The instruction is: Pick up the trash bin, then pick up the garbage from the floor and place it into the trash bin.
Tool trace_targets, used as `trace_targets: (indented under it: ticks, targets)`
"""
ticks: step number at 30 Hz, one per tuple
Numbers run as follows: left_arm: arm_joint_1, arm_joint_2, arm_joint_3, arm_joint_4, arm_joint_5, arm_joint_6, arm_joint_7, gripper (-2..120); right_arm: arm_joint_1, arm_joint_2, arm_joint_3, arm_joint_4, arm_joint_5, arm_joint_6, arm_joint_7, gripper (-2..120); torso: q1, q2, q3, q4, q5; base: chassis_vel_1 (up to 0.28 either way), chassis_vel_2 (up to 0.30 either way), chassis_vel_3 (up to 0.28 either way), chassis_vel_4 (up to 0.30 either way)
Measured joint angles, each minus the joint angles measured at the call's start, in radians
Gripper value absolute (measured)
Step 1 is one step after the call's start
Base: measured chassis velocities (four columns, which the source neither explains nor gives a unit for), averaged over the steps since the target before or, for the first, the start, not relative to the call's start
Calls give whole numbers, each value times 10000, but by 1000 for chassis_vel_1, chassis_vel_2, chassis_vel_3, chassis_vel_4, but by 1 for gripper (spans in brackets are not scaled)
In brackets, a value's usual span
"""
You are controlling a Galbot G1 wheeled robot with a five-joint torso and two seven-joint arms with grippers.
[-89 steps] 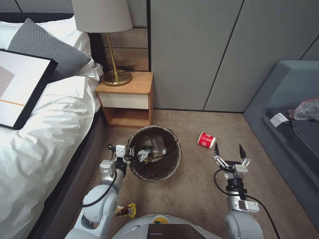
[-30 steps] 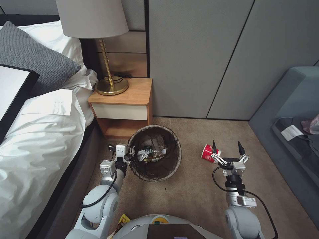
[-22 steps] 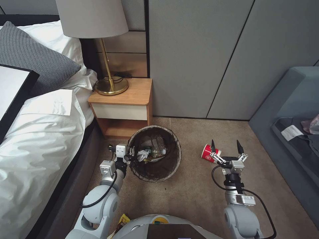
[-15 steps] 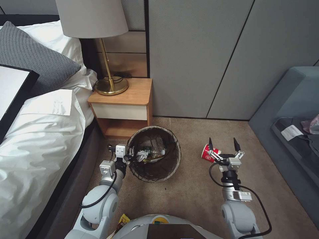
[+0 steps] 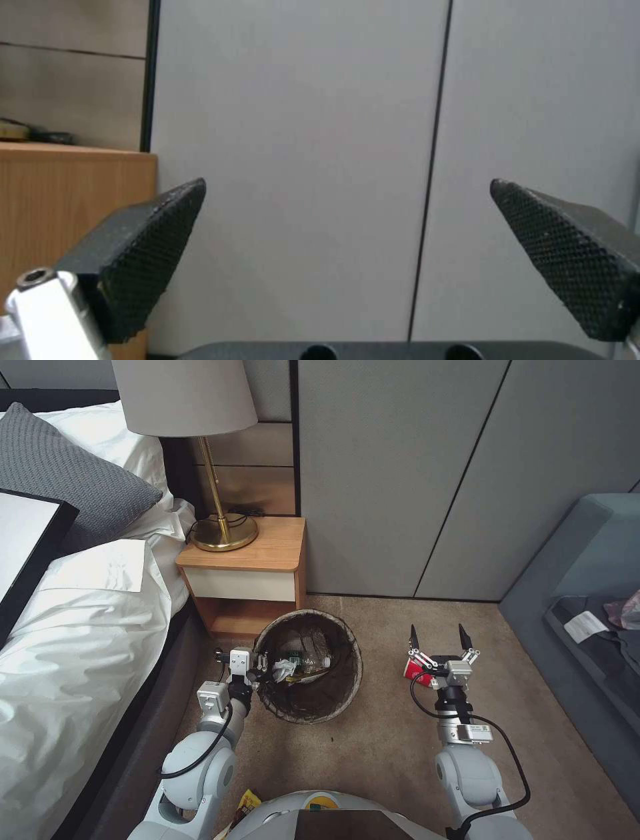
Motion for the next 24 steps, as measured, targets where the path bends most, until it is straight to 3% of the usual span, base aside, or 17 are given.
trace_targets:
  ticks: [24]
  targets:
    - [-163, 3, -35, 171, -4, -36, 8, 0, -101, 97, 30, 186, -137, -82, -17, 100, 0, 0, 0, 1, 1, 0, 0, 0, 0]
